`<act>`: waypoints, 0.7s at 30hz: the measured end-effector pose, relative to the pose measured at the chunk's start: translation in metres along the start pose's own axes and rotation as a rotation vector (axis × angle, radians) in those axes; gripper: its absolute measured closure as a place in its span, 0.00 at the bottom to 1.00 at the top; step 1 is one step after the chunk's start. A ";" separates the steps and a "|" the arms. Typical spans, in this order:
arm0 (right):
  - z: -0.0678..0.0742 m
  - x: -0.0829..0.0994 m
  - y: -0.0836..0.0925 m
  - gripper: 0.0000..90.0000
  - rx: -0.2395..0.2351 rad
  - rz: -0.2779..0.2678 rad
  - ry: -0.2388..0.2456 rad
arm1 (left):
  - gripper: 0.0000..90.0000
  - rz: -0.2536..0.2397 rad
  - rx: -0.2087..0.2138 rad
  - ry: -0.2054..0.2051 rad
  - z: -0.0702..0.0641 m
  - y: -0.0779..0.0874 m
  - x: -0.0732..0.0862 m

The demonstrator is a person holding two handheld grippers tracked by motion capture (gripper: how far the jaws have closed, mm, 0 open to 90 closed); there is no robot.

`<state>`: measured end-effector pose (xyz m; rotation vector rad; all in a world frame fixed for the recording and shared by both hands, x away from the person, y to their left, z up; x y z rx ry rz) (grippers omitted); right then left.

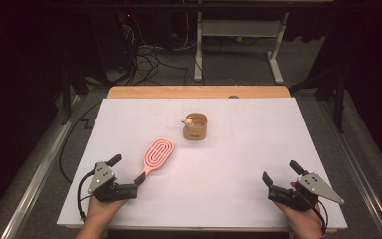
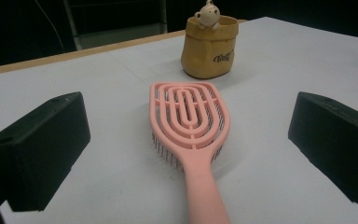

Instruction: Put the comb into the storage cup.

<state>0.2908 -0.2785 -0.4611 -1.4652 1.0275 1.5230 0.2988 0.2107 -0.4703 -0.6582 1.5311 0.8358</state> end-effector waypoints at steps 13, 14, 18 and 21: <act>0.001 0.000 0.001 0.00 0.000 0.002 -0.004 | 0.00 0.005 -0.005 0.008 0.001 0.001 -0.001; 0.001 0.000 0.001 0.00 0.002 0.003 -0.009 | 0.00 0.003 -0.006 0.010 0.001 0.001 -0.001; 0.001 -0.001 0.002 0.00 0.003 0.000 -0.008 | 0.00 -0.010 -0.015 0.017 0.002 0.003 -0.002; 0.002 -0.001 0.002 0.00 0.001 -0.002 -0.005 | 0.00 -0.007 -0.015 0.030 0.003 0.004 -0.003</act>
Point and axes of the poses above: each handheld gripper's, and its own axes: y roughly backward along the jaws, x roughly out of its underside, z roughly to its left, the point moved 3 cm from there along -y, roughly forward along the jaws, and after that the axes turned 10 degrees about -z, right-handed, at the moved point
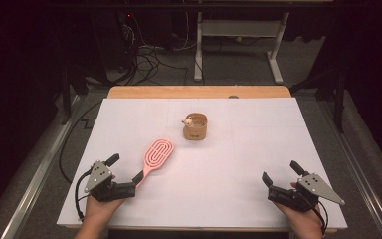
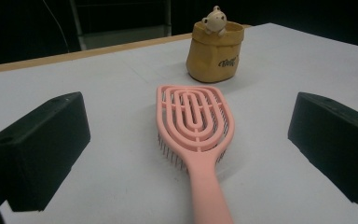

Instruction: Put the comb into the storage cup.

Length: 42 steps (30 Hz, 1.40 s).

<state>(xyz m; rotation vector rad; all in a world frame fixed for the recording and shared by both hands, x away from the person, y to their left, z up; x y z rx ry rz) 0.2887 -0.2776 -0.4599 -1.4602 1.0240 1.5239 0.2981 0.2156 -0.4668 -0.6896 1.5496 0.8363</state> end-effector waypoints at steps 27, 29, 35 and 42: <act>0.001 -0.002 0.001 0.01 0.015 0.018 0.015 | 0.00 0.204 0.002 0.005 -0.003 -0.002 -0.002; 0.002 -0.001 0.000 0.01 0.013 0.020 0.019 | 0.00 0.218 -0.004 -0.002 -0.003 -0.002 -0.003; 0.003 -0.003 0.000 0.01 0.009 0.014 0.023 | 0.00 0.300 -0.002 0.010 -0.003 -0.005 -0.002; 0.001 -0.004 0.000 0.02 0.007 0.017 0.019 | 0.00 0.346 -0.027 -0.019 -0.015 0.000 -0.004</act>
Point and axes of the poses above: each handheld gripper's, and its own axes: y roughly backward along the jaws, x roughly out of its underside, z roughly to its left, the point moved 3 cm from there along -y, roughly forward along the jaws, and after that the axes turned 10 degrees about -z, right-handed, at the moved point
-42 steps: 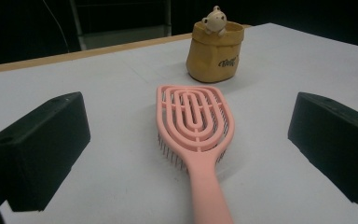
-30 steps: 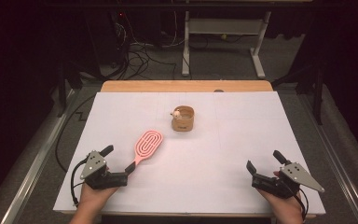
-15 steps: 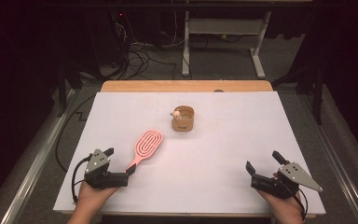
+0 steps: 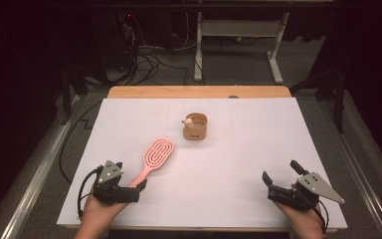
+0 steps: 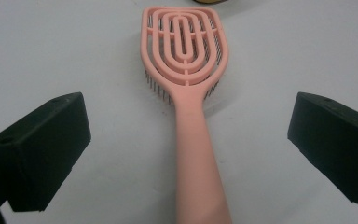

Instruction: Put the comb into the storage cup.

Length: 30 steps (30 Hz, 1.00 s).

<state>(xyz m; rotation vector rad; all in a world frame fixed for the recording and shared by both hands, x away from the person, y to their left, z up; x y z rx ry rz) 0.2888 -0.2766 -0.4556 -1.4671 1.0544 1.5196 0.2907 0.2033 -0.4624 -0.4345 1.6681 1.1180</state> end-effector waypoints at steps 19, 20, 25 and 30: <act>0.002 0.001 -0.001 0.03 0.007 0.002 -0.017 | 0.28 0.081 0.030 0.105 0.008 -0.006 0.011; 0.002 0.001 -0.001 0.03 0.007 0.002 -0.017 | 0.28 0.081 0.030 0.105 0.008 -0.006 0.011; 0.002 0.002 -0.001 0.03 0.013 0.010 -0.024 | 0.38 0.125 0.020 0.104 0.006 -0.007 0.014; 0.003 0.004 -0.003 0.03 0.014 0.018 -0.020 | 0.44 0.161 0.004 0.066 0.001 -0.011 0.014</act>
Point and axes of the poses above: each handheld gripper's, and its own axes: y roughly backward along the jaws, x roughly out of its underside, z roughly to its left, the point moved 3 cm from there along -y, roughly forward along the jaws, and after that the axes turned 10 degrees about -z, right-handed, at the moved point
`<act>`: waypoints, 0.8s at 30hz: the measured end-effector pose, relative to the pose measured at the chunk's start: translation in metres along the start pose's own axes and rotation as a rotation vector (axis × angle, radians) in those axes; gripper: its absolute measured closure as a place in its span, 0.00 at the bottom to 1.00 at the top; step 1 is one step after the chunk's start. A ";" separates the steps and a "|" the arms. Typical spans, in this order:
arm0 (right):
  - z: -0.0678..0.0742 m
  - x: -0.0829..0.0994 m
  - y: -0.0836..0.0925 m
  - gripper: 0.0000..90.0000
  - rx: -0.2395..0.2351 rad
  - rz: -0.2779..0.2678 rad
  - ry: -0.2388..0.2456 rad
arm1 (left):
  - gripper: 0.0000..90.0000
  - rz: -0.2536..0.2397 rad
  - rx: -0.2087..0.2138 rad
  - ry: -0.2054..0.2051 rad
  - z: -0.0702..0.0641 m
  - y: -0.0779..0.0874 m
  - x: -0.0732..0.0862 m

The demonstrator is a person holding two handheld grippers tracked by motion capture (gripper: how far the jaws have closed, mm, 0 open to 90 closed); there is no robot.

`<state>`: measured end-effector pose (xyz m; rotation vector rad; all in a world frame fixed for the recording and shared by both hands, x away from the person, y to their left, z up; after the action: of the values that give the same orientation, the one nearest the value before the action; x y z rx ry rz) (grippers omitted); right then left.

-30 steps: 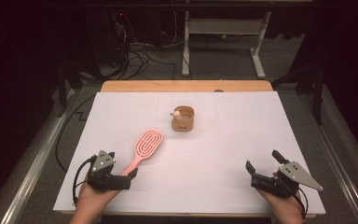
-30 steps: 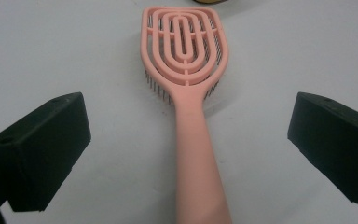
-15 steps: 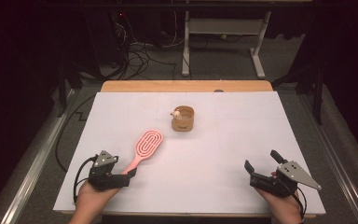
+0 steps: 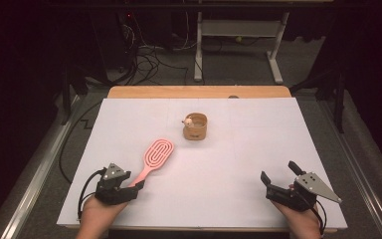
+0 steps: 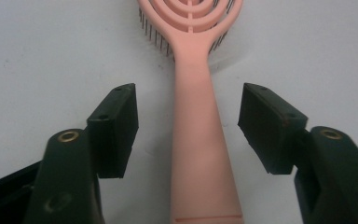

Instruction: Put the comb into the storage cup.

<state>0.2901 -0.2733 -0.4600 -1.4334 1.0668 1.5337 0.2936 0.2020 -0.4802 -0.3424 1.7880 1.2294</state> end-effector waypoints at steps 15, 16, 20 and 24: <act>-0.002 0.003 -0.001 0.04 -0.008 0.012 0.001 | 0.59 0.073 -0.007 -0.010 -0.001 -0.005 0.003; -0.002 0.003 -0.001 0.04 -0.008 0.012 0.001 | 0.59 0.076 -0.007 -0.011 -0.001 -0.005 0.003; -0.002 0.003 0.000 0.04 -0.010 0.013 0.000 | 0.69 0.075 -0.017 -0.019 -0.002 -0.004 0.003; -0.002 0.003 0.000 0.04 -0.010 0.012 0.000 | 0.69 0.082 -0.022 -0.029 -0.003 -0.004 0.004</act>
<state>0.2909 -0.2753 -0.4630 -1.4360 1.0707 1.5496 0.2927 0.1990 -0.4850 -0.2645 1.7798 1.3057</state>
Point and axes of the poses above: each handheld gripper's, and its own axes: y roughly backward along the jaws, x roughly out of its underside, z roughly to its left, the point moved 3 cm from there along -y, roughly forward along the jaws, and after that the axes turned 10 degrees about -z, right-handed, at the moved point
